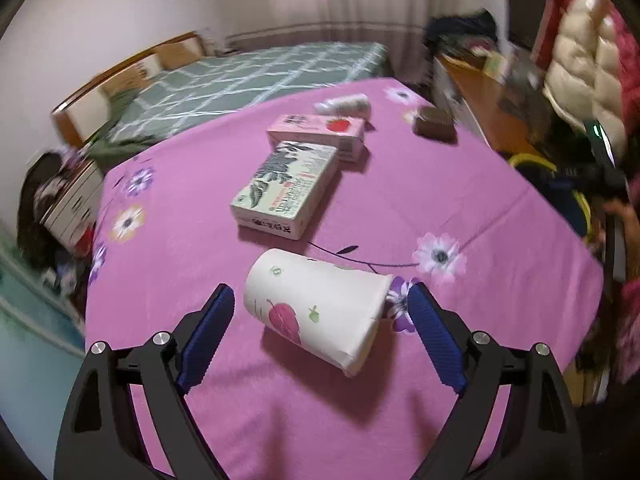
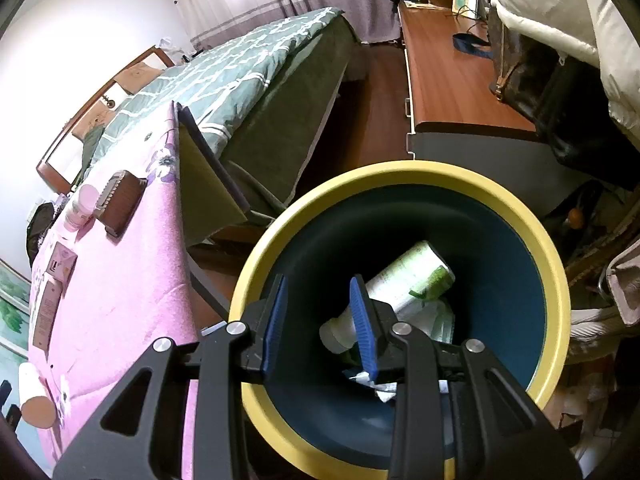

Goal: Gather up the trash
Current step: 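Grasp the white paper cup with the left gripper and lift it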

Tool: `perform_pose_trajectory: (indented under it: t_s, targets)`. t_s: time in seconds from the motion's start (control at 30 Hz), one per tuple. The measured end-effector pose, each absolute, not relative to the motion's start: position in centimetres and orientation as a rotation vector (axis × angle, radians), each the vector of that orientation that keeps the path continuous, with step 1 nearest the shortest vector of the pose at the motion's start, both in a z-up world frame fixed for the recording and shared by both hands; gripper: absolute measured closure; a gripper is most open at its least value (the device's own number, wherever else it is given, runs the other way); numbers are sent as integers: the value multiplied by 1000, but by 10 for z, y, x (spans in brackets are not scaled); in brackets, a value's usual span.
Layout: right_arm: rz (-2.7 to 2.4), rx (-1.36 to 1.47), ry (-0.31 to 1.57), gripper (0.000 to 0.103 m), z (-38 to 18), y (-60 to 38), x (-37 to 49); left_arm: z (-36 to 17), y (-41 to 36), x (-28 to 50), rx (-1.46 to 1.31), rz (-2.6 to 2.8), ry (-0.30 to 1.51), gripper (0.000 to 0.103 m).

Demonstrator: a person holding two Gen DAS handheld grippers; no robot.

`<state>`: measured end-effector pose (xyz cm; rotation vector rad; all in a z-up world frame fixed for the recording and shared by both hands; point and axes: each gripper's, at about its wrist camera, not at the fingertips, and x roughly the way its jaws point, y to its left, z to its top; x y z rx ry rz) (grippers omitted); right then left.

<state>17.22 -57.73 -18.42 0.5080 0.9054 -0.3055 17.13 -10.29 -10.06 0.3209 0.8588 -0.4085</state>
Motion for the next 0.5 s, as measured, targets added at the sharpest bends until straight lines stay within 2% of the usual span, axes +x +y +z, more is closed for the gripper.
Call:
perform_pose_trajectory:
  t_s: [0.13,0.5]
  targets:
    - [-314,515,898,66,-183,-580,170,-103,-102,186,374,-503,874,10]
    - [-307,510,900,66,-181,-579,173,-119,-100,197,447,-618,945,10]
